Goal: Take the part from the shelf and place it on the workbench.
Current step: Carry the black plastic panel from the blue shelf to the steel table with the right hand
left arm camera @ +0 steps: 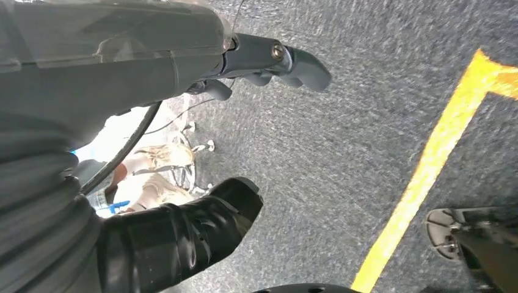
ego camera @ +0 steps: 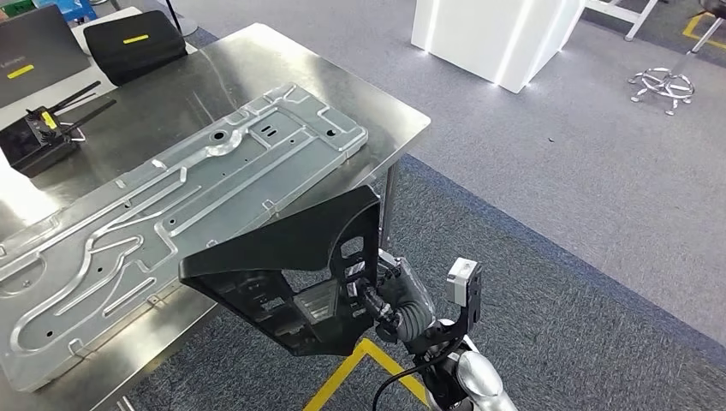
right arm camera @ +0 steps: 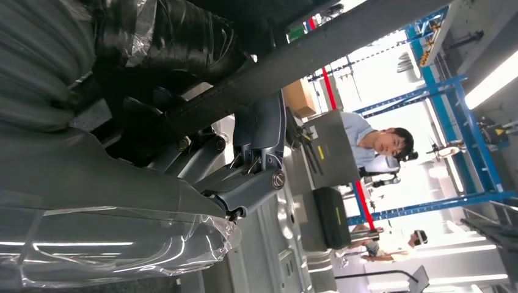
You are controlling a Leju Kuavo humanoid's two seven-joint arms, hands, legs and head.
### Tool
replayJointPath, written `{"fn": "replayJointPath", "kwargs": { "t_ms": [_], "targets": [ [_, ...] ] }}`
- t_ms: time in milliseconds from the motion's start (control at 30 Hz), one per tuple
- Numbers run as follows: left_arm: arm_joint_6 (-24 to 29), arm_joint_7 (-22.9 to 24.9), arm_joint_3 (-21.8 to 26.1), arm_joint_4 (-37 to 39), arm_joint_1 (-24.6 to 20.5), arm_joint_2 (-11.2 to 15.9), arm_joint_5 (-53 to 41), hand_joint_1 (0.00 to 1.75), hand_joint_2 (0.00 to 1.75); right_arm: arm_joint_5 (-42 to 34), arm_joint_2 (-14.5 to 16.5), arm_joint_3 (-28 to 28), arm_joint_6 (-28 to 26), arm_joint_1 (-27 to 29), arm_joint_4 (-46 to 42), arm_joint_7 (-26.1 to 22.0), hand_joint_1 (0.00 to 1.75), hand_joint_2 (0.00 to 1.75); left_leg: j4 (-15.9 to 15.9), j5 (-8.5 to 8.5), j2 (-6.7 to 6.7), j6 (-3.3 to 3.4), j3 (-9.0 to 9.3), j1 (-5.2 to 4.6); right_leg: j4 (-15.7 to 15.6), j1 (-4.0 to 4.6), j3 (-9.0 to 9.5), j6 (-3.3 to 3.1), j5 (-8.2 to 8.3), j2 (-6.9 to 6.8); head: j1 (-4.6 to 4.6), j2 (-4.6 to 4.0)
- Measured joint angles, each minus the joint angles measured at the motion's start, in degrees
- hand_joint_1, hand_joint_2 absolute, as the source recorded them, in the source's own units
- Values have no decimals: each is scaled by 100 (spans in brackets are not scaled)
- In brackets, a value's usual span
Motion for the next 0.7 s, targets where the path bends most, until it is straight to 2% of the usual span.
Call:
{"fn": "replayJointPath", "kwargs": {
  "t_ms": [67, 100, 133, 167, 200, 233, 300, 333, 400, 433, 500, 533, 567, 600, 633, 667, 700],
  "targets": [
    [1, 0, 0, 0, -10, 0, -1, 0, 175, 0, -3, 0, -2, 12, -2, -1, 175, 175, -2, -92, -11, 25, 89, -3, 651, -8, -513, 30, -253, 3, -1, 0],
    [1, 0, 0, 0, -9, 0, -1, 0, 175, 0, -5, 0, -3, 23, 0, 1, 175, 175, -2, -148, -17, 23, 151, -4, 826, -12, -716, 34, -348, 3, -1, 0],
    [1, 0, 0, 0, -5, 0, -1, 0, 175, 0, -7, 0, -4, 32, 1, 2, 175, 175, -2, -208, -24, 18, 224, -5, 846, -13, -840, 32, -366, 3, -1, 0],
    [1, 0, 0, 0, -3, -1, -1, 0, 175, 0, -7, 0, -4, 36, 2, 3, 175, 175, -2, -276, -30, 6, 318, -4, 671, -14, -869, 23, -246, 3, -1, 0],
    [1, 0, 0, 0, -2, -3, -1, 0, 175, 0, -7, 0, -4, 37, 1, 3, 175, 175, -3, -346, -35, -10, 416, -3, 360, -14, -829, 10, 3, 3, 0, 0],
    [1, 0, 0, 2, -1, -5, -1, 0, 175, 0, -8, 0, -4, 38, 3, 2, 175, 175, -2, -419, -35, -30, 499, -5, 4, -9, -781, -9, 366, 3, 2, 0],
    [1, -4, 0, 5, -18, -11, -1, 0, 175, 1, -9, -1, -5, 36, 8, 3, 175, 175, -21, -527, -49, -88, 577, -12, -487, 29, -717, -66, 841, 2, -6, 0],
    [1, -7, 0, 7, -27, -11, -2, 0, 175, 2, -9, -2, -7, 37, 8, 4, 175, 175, -26, -547, -53, -121, 592, -16, -580, 45, -712, -101, 932, 5, -11, 0],
    [1, -9, 0, 7, -42, -10, -4, 0, 175, 4, -9, -2, -7, 40, -4, 1, 175, 175, 22, -520, -49, -192, 602, -15, -645, 47, -625, -172, 905, 22, -20, 0],
    [2, -9, 0, 7, -41, -9, -5, 0, 175, 5, -8, -2, -7, 37, -10, -3, 175, 175, 161, -479, -41, -217, 572, -12, -687, 37, -550, -207, 879, 27, -20, 0],
    [3, -9, 0, 7, -44, -9, -11, 0, 175, 6, -7, -2, -7, 29, -19, -9, 175, 175, 672, -486, -25, -257, 293, -2, -745, 26, -389, -277, 815, 17, -20, 0],
    [3, -9, 0, 7, -46, -11, -15, 0, 175, 8, -7, -2, -7, 26, -20, -10, 175, 175, 998, -589, -20, -272, 74, 3, -756, 30, -324, -303, 771, 12, -19, 0],
    [3, -10, 0, 7, -44, -13, -19, 0, 175, 13, -8, -2, -8, 26, -20, -10, 175, 175, 1273, -761, -18, -287, -151, 8, -758, 35, -268, -318, 723, 10, -20, 0],
    [3, -11, 0, 7, -40, -14, -23, 0, 175, 22, -8, -2, -10, 27, -20, -11, 175, 175, 1444, -930, -17, -298, -339, 14, -758, 40, -212, -320, 676, 16, -20, 0],
    [4, -13, 0, 7, -34, -15, -27, 0, 175, 44, -8, -2, -16, 29, -20, -15, 175, 175, 1479, -1027, -16, -304, -465, 19, -757, 45, -149, -320, 627, 26, -20, 0],
    [8, -17, 0, 7, -29, -15, -32, 0, 175, 80, -8, -2, -28, 30, -20, -24, 175, 175, 1338, -971, -15, -303, -502, 22, -756, 49, -83, -317, 578, 36, -21, 0],
    [16, -25, 0, 7, -24, -14, -37, 0, 175, 133, -8, -2, -44, 31, -21, -37, 175, 175, 1045, -742, 0, -285, -463, 17, -755, 54, -12, -313, 528, 31, -21, 0]
  ]
}}
